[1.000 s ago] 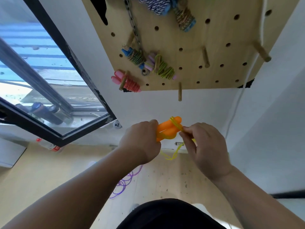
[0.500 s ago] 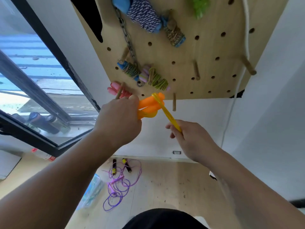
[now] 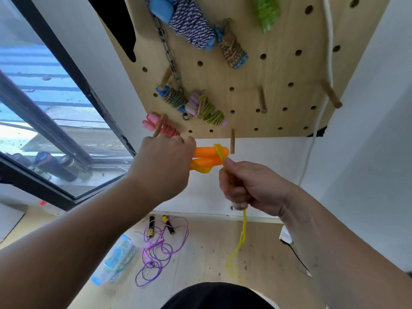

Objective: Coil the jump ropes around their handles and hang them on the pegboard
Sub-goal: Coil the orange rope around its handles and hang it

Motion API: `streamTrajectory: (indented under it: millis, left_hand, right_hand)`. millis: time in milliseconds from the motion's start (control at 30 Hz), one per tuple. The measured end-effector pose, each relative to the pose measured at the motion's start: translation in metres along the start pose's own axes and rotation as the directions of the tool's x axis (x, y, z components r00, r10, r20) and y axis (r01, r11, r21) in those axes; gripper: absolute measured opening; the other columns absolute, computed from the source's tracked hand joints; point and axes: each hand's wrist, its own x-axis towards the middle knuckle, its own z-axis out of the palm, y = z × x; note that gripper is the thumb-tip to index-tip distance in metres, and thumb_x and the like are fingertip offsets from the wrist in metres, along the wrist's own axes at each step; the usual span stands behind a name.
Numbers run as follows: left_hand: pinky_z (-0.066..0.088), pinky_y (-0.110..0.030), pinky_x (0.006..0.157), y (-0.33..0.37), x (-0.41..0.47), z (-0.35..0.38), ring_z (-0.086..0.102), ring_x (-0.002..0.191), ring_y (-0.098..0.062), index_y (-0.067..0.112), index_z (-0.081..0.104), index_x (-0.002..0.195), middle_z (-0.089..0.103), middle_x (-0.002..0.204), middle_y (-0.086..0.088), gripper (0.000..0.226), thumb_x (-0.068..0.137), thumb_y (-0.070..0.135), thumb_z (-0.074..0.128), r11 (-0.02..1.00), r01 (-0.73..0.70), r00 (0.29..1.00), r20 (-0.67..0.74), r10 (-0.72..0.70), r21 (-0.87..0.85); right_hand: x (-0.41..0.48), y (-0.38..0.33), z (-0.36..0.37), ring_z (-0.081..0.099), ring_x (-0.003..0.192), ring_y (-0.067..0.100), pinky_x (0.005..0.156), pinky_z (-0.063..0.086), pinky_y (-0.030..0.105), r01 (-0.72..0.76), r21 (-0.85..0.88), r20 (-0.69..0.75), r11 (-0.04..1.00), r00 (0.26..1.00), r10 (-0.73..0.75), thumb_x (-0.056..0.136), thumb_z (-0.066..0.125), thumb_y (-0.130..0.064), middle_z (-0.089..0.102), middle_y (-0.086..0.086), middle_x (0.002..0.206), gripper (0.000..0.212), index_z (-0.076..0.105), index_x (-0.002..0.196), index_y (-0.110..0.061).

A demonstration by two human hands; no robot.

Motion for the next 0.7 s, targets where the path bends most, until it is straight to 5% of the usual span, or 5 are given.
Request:
streamTrajectory:
  millis: [167,267,400,600,700]
  left_hand:
    - [0.047,-0.033,0.066,0.001,0.002,0.024,0.059,0.075,-0.023,0.021,0.046,0.095,0.057,0.082,0.002,0.013,0.088,0.021,0.057,0.937,0.110,0.985,0.161,-0.058,-0.331]
    - [0.047,-0.034,0.063,0.010,0.001,0.033,0.057,0.074,-0.026,0.023,0.043,0.083,0.050,0.074,0.003,0.019,0.082,0.017,0.061,0.827,0.180,0.970,0.237,-0.059,-0.533]
    - [0.040,-0.031,0.058,0.016,-0.003,0.037,0.052,0.068,-0.020,0.024,0.043,0.075,0.053,0.074,0.001,0.023,0.080,0.017,0.065,0.749,0.245,0.949,0.311,-0.054,-0.616]
    - [0.045,-0.042,0.062,0.008,-0.007,0.032,0.054,0.068,-0.025,0.013,0.054,0.083,0.055,0.073,-0.006,0.015,0.080,0.018,0.068,0.655,0.175,0.943,0.317,0.104,-0.735]
    - [0.047,-0.046,0.063,0.005,-0.009,0.024,0.054,0.066,-0.023,0.016,0.055,0.082,0.055,0.072,-0.005,0.017,0.071,0.025,0.064,0.616,0.131,0.917,0.331,0.222,-0.777]
  right_hand:
    - [0.009,0.014,0.009,0.041,0.057,0.013,0.063,0.041,0.040,0.035,-0.489,-0.378,0.872,0.892,-0.247,0.106,0.043,-0.041,0.044,-0.013,0.055,0.045,0.056,0.068,-0.022]
    - [0.008,0.030,0.015,0.052,0.061,0.014,0.063,0.045,0.037,0.103,-0.656,-0.352,0.747,0.834,-0.424,0.108,0.041,-0.034,0.055,-0.007,0.063,0.034,0.056,0.078,-0.029]
    - [0.001,0.039,0.008,0.056,0.068,0.006,0.062,0.040,0.016,0.136,-0.614,-0.315,0.777,0.861,-0.399,0.108,0.041,-0.024,0.063,0.000,0.074,0.029,0.062,0.087,-0.024]
    - [-0.006,0.046,-0.007,0.065,0.077,0.011,0.071,0.052,0.034,0.158,-0.742,-0.154,0.651,0.906,-0.395,0.104,0.043,-0.038,0.067,-0.011,0.077,0.024,0.064,0.096,-0.030]
    - [-0.006,0.044,-0.010,0.066,0.076,0.007,0.070,0.047,0.025,0.186,-0.739,-0.082,0.648,0.929,-0.360,0.096,0.044,-0.053,0.071,-0.012,0.078,0.035,0.068,0.086,-0.030]
